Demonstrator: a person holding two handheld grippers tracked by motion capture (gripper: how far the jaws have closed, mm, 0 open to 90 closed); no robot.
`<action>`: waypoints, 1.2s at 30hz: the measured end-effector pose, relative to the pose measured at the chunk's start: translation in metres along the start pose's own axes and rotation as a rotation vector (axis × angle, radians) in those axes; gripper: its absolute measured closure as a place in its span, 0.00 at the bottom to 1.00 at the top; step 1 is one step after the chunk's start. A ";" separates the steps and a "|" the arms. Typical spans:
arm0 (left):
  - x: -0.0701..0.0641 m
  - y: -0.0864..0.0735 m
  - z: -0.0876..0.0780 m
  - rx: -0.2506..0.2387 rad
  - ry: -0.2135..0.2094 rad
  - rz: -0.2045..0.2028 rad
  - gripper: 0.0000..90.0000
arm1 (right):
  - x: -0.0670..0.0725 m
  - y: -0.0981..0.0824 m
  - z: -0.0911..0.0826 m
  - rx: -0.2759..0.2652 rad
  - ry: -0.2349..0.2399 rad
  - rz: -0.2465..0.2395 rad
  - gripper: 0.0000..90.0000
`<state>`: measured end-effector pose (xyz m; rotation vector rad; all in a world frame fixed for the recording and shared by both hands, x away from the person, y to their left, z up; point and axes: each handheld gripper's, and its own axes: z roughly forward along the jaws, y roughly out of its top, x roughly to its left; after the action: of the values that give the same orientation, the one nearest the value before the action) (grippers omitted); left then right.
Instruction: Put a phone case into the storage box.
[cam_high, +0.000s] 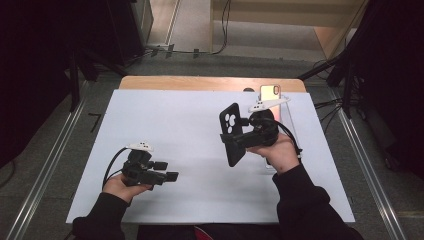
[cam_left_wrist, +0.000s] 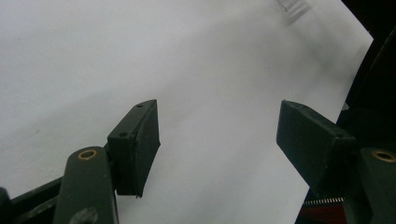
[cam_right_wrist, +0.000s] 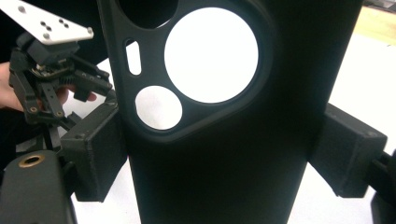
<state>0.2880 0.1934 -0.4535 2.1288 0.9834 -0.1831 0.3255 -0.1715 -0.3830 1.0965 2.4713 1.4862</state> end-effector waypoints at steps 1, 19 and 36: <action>0.000 0.000 0.000 0.001 -0.003 0.000 0.33 | -0.001 0.001 -0.003 -0.002 -0.002 0.000 0.14; 0.004 -0.010 -0.006 -0.001 0.010 -0.031 0.33 | -0.031 0.012 -0.045 -0.090 -0.108 0.034 0.14; 0.006 -0.014 -0.010 -0.008 0.028 -0.055 0.33 | -0.061 0.005 -0.062 -0.131 -0.313 0.144 0.14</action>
<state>0.2810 0.2099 -0.4571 2.1040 1.0578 -0.1765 0.3493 -0.2535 -0.3640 1.3846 2.0960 1.3633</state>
